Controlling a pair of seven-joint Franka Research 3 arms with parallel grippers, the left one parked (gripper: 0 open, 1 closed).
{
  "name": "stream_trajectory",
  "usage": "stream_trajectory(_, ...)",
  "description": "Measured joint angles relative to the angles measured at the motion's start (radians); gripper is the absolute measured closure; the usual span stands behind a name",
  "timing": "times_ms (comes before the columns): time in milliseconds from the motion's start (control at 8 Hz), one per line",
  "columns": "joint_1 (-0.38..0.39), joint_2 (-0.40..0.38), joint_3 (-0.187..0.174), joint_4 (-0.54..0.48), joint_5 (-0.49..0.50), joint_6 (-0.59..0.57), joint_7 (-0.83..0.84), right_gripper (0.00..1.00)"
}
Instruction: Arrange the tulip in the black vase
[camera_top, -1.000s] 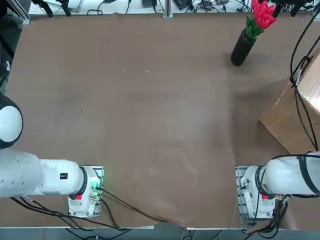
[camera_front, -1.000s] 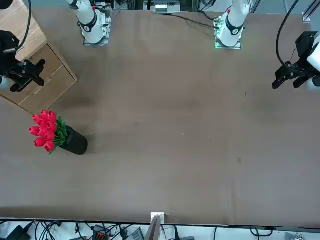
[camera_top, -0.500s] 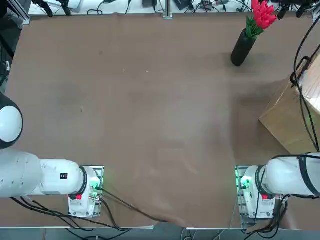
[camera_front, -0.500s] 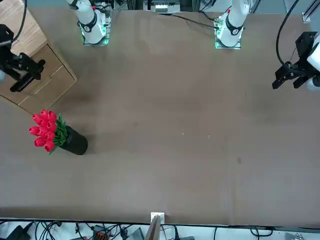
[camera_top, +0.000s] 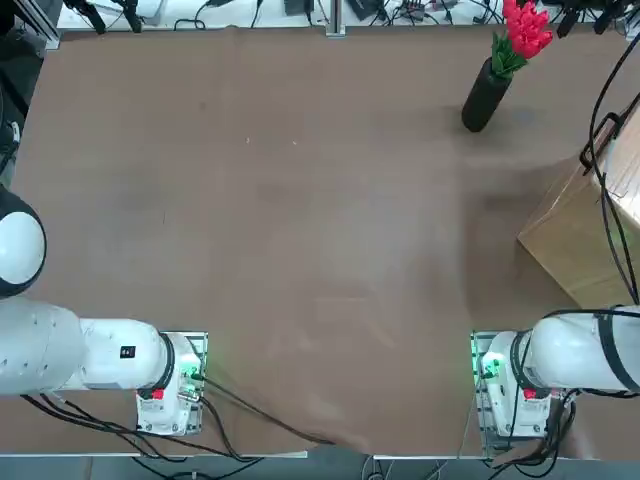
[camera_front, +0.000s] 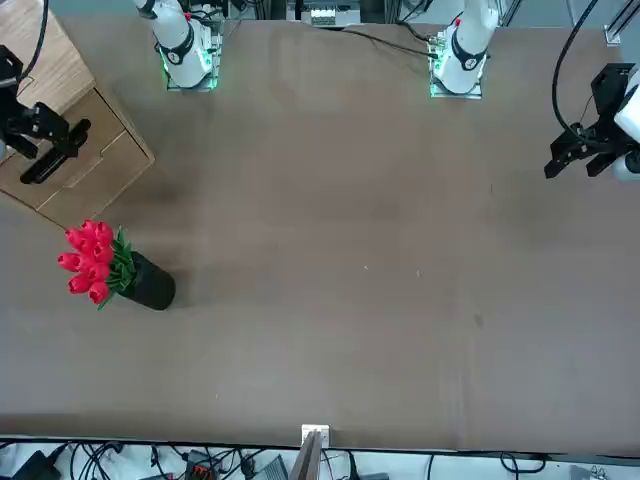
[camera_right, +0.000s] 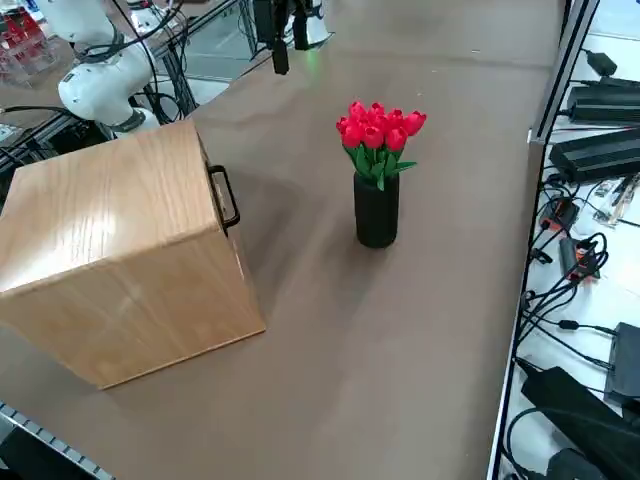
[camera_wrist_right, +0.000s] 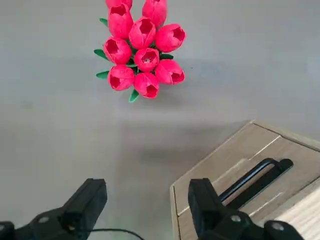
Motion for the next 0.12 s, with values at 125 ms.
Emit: stream_trajectory(125, -0.002, 0.001, -0.001, 0.001, 0.008, 0.0, 0.0, 0.0)
